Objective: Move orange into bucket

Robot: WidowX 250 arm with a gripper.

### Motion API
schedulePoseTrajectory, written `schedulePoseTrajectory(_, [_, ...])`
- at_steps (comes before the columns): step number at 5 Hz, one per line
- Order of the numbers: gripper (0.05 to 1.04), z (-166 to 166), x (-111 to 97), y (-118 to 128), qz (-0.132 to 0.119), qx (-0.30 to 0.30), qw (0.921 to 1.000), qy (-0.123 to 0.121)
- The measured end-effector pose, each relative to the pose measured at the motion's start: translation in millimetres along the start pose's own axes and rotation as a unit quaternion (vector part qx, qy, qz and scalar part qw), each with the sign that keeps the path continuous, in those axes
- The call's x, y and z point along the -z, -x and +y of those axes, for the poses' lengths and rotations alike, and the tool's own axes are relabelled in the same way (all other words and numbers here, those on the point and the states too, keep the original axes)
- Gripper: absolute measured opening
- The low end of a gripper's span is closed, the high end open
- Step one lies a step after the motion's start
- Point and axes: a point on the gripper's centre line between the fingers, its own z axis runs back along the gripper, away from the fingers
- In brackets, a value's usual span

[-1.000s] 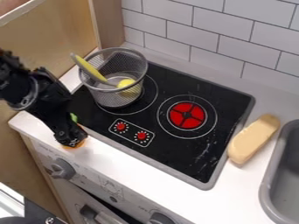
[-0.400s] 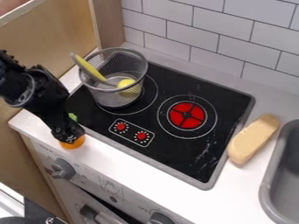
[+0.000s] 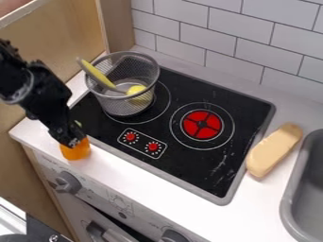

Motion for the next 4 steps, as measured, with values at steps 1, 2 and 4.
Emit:
schedulePoseTrajectory(1, [0.554,-3,-13,-7,0.012,-0.014,0.9997,0.016])
schedulePoseTrajectory(2, [0.554,-7,-25,-15,0.030,-0.025,0.9990,0.024])
schedulePoseTrajectory(4, [0.554,-15,-56,-66,0.023,-0.045,0.9986,0.014])
